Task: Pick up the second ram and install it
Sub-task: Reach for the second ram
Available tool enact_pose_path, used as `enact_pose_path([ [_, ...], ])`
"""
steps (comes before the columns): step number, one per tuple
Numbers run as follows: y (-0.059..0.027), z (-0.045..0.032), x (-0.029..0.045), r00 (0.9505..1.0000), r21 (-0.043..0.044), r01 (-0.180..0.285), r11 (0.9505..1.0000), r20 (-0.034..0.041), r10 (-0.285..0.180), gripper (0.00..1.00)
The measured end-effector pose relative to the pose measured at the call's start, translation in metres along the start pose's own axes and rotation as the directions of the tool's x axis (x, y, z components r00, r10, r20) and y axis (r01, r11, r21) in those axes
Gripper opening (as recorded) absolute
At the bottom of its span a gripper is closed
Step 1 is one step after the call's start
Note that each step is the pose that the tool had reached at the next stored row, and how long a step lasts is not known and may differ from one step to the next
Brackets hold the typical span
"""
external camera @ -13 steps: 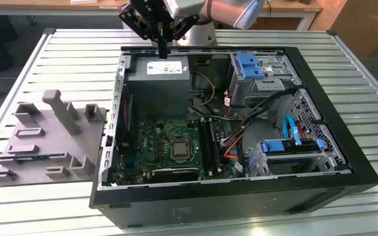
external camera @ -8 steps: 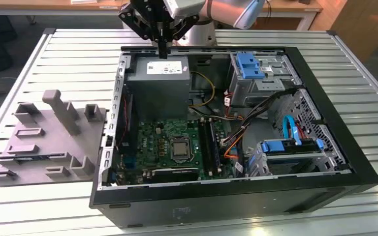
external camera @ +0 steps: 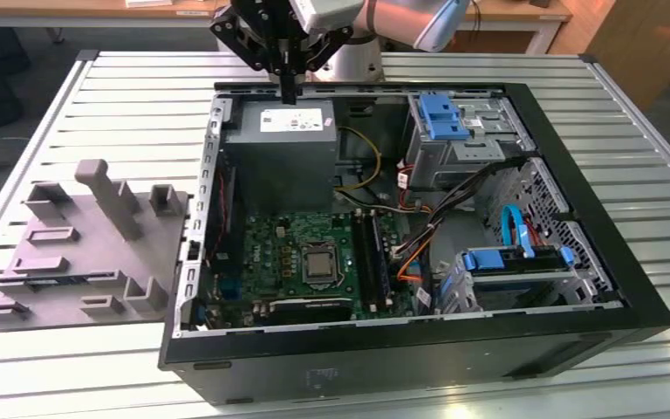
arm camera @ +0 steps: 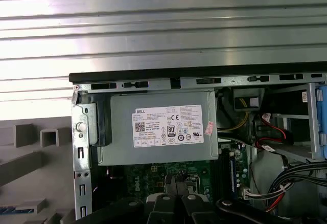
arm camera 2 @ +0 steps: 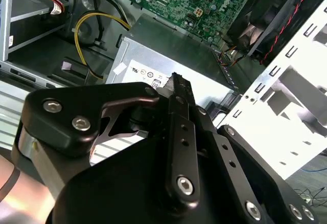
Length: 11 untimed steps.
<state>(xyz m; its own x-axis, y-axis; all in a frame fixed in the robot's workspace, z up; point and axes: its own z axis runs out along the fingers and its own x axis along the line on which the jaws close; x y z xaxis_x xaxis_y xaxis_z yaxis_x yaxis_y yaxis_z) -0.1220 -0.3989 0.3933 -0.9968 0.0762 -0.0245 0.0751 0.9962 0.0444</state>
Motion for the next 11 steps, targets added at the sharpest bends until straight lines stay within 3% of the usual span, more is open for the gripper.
enact_pose_path([
  [11, -0.0015, -0.0001, 0.0194, 1.0, -0.0002, 0.0, 1.0, 0.0028, 0.0, 0.11],
])
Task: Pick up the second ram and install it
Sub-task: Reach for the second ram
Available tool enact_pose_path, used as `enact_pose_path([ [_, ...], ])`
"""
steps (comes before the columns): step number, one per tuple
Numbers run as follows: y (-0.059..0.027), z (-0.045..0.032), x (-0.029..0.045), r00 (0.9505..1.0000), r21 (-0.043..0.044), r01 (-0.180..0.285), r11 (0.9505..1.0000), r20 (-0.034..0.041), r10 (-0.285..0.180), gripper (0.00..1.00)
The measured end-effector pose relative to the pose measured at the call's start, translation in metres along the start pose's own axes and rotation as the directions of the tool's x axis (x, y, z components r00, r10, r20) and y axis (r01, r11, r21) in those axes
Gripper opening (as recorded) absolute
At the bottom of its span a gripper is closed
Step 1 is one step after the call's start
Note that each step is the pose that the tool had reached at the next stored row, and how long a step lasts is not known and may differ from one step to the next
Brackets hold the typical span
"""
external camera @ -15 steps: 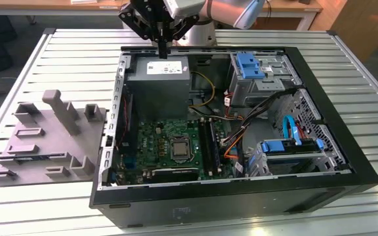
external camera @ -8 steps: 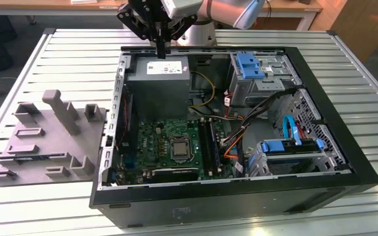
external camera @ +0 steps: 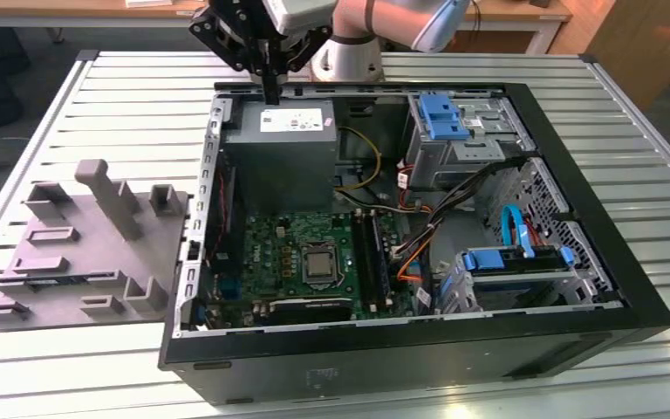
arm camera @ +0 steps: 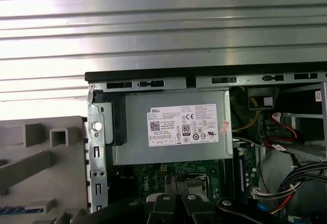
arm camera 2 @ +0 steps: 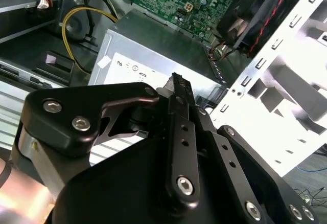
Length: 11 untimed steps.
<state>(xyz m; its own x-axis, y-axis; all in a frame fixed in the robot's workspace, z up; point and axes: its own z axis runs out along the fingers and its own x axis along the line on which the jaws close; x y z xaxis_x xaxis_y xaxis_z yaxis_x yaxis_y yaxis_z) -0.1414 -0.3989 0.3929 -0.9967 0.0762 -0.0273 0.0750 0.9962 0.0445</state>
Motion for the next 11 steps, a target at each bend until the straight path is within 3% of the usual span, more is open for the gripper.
enact_pose_path([
  [11, -0.0025, 0.0007, 0.0317, 1.0, -0.0004, 0.0, 1.0, 0.0033, 0.0, 0.11],
])
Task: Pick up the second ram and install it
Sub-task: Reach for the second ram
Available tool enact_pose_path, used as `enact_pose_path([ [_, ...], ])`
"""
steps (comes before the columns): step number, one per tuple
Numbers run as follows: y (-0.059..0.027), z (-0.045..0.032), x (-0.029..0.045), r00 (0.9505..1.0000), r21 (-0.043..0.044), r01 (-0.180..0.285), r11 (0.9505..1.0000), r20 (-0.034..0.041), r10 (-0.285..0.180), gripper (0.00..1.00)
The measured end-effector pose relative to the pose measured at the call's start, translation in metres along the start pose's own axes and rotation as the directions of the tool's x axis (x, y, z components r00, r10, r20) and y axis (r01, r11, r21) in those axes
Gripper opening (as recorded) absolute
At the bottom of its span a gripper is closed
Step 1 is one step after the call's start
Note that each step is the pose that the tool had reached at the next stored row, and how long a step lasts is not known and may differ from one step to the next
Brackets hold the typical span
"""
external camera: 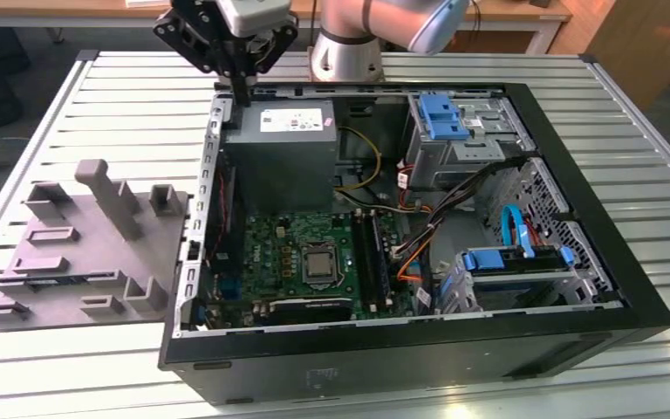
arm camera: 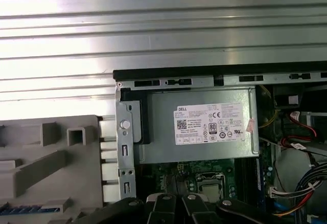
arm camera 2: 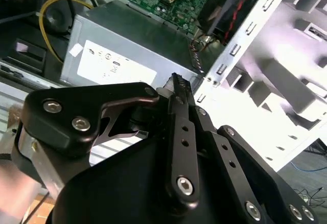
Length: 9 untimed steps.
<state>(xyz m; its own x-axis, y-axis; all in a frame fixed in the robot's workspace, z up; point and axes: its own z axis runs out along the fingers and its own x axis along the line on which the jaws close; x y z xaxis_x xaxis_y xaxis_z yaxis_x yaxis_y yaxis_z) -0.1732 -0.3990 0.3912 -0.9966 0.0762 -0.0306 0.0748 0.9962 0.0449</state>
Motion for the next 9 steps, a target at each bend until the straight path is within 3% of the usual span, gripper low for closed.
enact_pose_path([
  [9, -0.0023, 0.0005, 0.0301, 1.0, -0.0001, 0.0, 1.0, 0.0029, 0.0, 0.11],
])
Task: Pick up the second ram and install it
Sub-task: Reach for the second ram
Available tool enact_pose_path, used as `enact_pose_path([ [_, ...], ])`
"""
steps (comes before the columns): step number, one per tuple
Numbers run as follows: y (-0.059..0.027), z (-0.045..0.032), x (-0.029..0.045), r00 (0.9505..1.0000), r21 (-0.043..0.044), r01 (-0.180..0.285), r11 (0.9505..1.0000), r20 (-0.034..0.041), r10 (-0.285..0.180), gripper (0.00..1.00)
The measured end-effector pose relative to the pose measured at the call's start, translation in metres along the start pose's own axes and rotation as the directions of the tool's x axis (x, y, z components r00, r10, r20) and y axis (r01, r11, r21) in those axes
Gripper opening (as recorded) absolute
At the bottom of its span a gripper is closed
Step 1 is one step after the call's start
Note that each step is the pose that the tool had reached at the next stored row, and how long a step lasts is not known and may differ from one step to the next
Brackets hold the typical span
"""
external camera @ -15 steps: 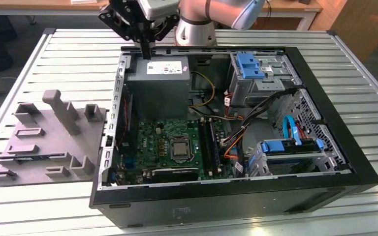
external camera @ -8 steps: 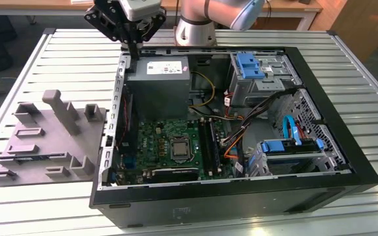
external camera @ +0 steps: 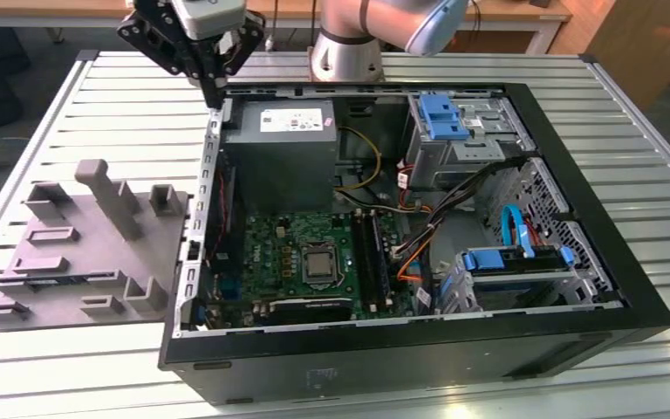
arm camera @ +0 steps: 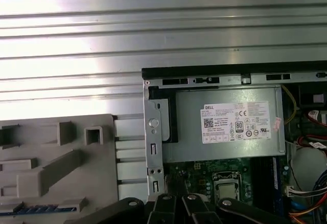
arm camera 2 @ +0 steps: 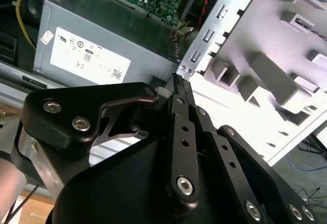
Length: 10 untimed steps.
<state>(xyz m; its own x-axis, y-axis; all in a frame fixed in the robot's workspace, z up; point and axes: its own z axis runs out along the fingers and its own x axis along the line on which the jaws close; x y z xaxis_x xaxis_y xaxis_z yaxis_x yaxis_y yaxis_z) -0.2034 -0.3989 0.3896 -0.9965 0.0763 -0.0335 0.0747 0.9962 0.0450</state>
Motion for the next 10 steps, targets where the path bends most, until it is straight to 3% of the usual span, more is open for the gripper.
enact_pose_path([
  [10, -0.0027, 0.0001, 0.0352, 1.0, -0.0004, 0.0, 1.0, 0.004, 0.0, 0.11],
])
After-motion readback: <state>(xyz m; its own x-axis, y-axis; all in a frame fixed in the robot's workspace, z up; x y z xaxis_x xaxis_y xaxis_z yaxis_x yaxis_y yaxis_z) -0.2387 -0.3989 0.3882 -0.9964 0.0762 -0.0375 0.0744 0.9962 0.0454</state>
